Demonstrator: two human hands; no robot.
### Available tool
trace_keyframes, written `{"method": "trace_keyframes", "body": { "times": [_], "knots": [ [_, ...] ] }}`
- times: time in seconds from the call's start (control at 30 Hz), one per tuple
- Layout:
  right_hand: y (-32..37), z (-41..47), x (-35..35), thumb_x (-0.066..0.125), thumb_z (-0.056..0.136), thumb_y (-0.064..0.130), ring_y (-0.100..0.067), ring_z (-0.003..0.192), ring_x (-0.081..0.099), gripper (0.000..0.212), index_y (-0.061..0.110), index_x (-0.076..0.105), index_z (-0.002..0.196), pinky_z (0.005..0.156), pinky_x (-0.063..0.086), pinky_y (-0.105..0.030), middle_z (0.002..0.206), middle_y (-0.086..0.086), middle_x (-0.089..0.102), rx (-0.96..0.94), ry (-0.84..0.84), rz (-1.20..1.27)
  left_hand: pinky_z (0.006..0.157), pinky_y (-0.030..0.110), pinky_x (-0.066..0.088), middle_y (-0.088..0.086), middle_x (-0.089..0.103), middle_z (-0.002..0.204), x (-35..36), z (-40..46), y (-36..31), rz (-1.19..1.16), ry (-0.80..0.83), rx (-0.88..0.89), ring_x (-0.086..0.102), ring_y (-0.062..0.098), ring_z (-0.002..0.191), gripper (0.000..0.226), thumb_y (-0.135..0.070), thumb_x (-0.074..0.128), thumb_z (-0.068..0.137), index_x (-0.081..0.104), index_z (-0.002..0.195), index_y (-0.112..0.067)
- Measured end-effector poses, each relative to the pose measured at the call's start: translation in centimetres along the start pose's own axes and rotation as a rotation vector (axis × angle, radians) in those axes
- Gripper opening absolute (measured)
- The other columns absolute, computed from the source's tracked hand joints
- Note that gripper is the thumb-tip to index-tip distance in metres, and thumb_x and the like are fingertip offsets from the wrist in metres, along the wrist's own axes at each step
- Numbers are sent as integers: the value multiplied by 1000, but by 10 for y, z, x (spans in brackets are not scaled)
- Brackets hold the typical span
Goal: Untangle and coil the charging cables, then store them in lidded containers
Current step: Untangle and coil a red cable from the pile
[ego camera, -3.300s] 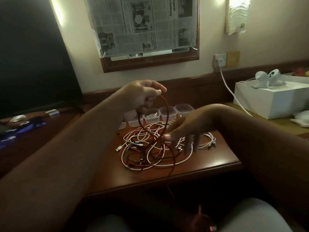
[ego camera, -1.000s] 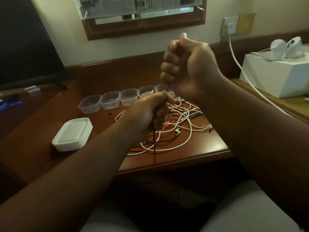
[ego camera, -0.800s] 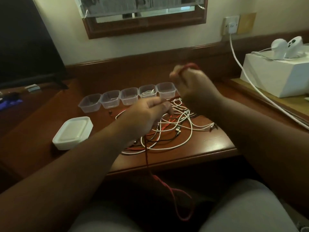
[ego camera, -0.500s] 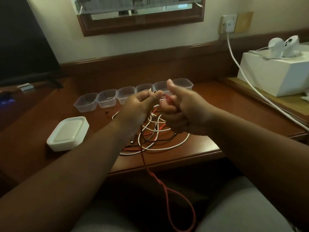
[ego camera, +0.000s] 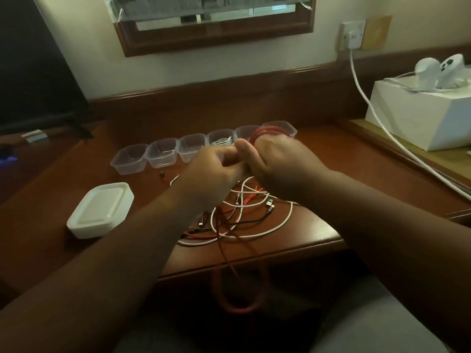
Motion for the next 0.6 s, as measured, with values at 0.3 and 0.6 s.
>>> {"method": "trace_keyframes", "body": {
  "times": [0.3, 0.6],
  "knots": [
    [50, -9, 2, 23, 92, 73, -13, 41, 19, 70, 15, 41, 58, 43, 16, -25, 49, 2, 22, 157, 699, 1830, 74, 43, 26, 17, 40, 93, -2, 7, 6, -623, 73, -96, 33, 31, 82, 45, -49, 69, 83, 58, 99, -8],
    [-28, 39, -57, 42, 100, 24, -10, 56, 43, 22, 15, 46, 81, 51, 38, -23, 66, 2, 44, 4, -492, 964, 45, 22, 38, -3, 40, 57, 45, -1, 27, -873, 442, -332, 40, 11, 45, 24, -33, 55, 88, 49, 71, -17]
  ]
}}
Point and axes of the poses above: each hand's wrist, its own z-axis towards the middle knuckle, its own x-axis out of the palm, y = z × x, the point moved 9 cm from there along z, towards the middle knuckle
